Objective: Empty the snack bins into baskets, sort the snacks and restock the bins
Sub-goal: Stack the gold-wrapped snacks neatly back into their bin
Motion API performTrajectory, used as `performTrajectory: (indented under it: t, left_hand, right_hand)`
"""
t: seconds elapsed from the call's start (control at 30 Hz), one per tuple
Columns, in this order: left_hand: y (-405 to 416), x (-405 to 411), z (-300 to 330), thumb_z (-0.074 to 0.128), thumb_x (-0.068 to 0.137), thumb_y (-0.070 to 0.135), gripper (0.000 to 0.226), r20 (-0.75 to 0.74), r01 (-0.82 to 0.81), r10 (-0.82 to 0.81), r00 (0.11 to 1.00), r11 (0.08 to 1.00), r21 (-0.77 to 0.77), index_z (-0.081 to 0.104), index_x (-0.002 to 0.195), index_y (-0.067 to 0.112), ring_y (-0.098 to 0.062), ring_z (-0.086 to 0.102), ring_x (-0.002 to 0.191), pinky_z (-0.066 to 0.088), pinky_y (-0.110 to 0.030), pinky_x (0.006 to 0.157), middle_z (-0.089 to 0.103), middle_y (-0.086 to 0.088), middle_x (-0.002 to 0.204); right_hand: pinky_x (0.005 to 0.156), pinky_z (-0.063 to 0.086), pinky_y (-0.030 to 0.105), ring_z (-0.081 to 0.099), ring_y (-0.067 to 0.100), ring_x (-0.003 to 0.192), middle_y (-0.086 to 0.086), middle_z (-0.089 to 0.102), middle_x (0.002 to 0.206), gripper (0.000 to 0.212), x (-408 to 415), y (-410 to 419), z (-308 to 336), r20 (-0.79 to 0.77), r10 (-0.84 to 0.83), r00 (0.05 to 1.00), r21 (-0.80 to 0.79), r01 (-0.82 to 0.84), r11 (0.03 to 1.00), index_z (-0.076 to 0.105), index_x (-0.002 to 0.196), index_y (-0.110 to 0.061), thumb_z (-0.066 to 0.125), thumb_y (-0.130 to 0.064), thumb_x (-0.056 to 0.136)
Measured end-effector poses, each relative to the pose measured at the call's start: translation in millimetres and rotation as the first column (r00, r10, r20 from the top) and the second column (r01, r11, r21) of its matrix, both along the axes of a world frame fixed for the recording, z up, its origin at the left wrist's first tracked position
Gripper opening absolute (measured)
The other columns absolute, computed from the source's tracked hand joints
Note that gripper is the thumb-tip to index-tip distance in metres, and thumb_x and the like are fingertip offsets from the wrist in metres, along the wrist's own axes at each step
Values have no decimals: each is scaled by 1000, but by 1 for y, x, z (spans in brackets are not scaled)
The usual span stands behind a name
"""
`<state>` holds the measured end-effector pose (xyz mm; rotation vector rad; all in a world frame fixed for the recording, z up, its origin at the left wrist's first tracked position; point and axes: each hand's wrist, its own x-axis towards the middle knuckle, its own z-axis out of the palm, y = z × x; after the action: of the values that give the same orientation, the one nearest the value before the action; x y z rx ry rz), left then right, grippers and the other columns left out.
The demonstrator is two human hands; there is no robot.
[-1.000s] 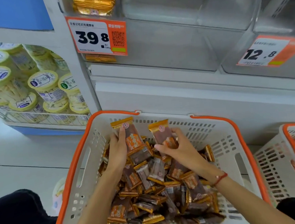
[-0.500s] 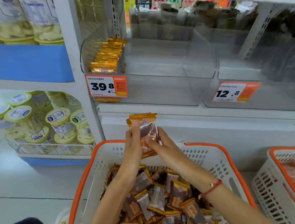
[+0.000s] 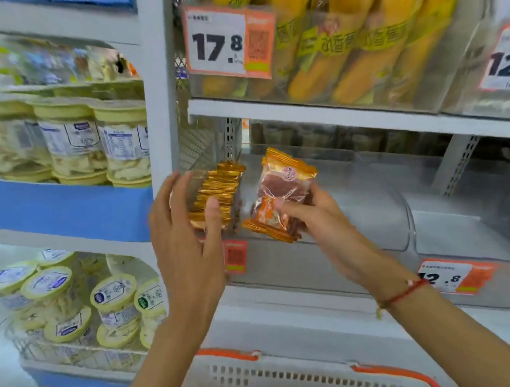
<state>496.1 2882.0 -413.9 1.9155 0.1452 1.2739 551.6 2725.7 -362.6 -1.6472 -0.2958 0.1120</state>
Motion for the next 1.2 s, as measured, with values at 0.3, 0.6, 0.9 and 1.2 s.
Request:
performTrajectory:
  t: [0.3,0.6,0.9,1.2]
  left_hand:
    - [31,40,-44,31,95,48,74,-138,-177,223,965,941,289,9,156,12,-11,1,150,9,-32,119,2,2,163]
    - [34,40,-46,40,95,42,72,-100,-155,183,978,957,244,13,155,14,-9,5,149,13,-33,120,5,8,161]
    - [32,41,-46,41,94,43,72,-70,-152,170,983,965,213,16,155,13,-9,6,149,10,-29,120,7,8,162]
    - [31,42,-45,41,94,42,72,-54,-147,160,986,969,197,16,155,13,-10,7,149,11,-29,119,7,8,162]
  right_hand:
    - [66,48,16,65,12,93,4,68,112,39,153,40,-19,8,-33,999,-418,33,908,62,117,-15,76,-10,81]
    - [74,44,29,56,19,96,4,63,104,35,194,65,-45,-3,-124,992,-442,110,890,63,109,-10,77,-4,77]
    - [77,58,31,65,19,90,5,67,104,41,208,62,-58,-25,-282,959,-319,259,911,65,108,-7,83,-6,72]
    - [74,50,31,60,19,89,3,64,96,21,206,67,-62,283,-257,924,-465,367,806,69,103,-10,72,-23,86]
